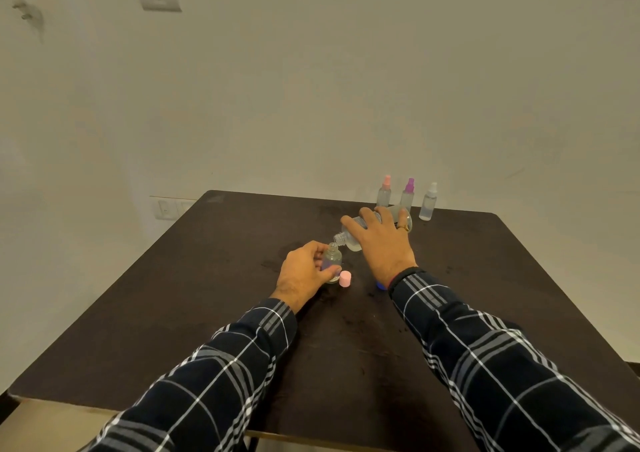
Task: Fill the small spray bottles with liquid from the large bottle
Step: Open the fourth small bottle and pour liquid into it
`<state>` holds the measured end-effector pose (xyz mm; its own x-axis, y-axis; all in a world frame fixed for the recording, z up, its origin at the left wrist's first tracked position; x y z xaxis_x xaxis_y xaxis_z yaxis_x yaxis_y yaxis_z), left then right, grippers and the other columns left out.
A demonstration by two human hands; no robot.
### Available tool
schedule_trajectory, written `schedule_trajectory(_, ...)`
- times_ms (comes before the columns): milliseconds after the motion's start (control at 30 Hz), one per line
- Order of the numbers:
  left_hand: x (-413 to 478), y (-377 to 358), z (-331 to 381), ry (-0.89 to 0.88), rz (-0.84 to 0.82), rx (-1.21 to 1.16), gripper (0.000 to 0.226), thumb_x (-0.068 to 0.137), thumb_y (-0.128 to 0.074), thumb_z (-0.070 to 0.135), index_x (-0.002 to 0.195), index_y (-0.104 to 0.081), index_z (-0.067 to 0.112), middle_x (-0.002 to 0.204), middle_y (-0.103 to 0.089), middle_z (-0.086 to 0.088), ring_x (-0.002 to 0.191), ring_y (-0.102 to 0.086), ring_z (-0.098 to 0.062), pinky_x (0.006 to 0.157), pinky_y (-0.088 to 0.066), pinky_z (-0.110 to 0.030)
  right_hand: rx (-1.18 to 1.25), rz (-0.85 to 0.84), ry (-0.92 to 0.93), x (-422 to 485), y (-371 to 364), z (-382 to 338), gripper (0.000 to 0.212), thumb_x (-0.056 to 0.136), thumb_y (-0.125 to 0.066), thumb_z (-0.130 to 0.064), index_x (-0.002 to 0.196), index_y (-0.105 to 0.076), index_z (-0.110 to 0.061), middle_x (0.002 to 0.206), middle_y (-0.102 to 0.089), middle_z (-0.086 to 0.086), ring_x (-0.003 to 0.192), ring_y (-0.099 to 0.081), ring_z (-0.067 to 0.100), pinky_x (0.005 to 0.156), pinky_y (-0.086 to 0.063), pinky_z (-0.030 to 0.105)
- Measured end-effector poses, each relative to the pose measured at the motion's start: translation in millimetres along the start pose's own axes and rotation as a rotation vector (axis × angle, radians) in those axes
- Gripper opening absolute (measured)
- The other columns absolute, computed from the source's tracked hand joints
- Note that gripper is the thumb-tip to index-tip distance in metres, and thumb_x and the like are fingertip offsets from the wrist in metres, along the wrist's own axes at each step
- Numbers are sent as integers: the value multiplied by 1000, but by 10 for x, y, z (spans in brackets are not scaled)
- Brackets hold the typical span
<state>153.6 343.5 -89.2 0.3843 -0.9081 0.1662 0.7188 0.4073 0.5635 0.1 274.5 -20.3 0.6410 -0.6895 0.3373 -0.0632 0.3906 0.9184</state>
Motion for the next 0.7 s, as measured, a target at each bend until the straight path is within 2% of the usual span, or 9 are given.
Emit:
schedule_trajectory(400, -15, 21, 14, -7, 0, 8, 49, 83, -83, 28, 126, -61, 20, 106, -65, 13, 92, -64, -1, 92, -55, -24, 2, 5, -10, -8, -18, -2, 85, 85, -72, -9, 150, -25, -36, 152, -30, 9, 143, -25, 39, 114, -16, 71)
schedule_trajectory(600, -14, 10, 9, 3, 2, 6, 50, 83, -83, 29, 127, -61, 21, 110, -66, 11, 94, -64, -3, 92, -54, -23, 112, -37, -69, -61, -69, 13, 84, 87, -69, -9, 151, -24, -39, 152, -32, 4, 143, -26, 33, 112, -27, 63)
schedule_trajectory(700, -4, 7, -12, -4, 6, 8, 50, 82, -83, 30, 127, -61, 21, 110, -67, 11, 95, -66, -4, 94, -57, -27, 257, -28, -142, -39, -144, 40, 76, 87, -68, -9, 147, -31, -38, 146, -41, 3, 135, -38, 32, 105, -39, 58)
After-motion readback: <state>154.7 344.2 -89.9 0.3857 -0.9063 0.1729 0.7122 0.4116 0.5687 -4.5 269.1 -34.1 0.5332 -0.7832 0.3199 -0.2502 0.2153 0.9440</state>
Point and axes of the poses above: each hand's wrist, its own x-axis towards the middle knuckle, its own y-axis out of the back of the hand, z = x × y, the point moved 1 cm from there along x, towards the middle knuckle
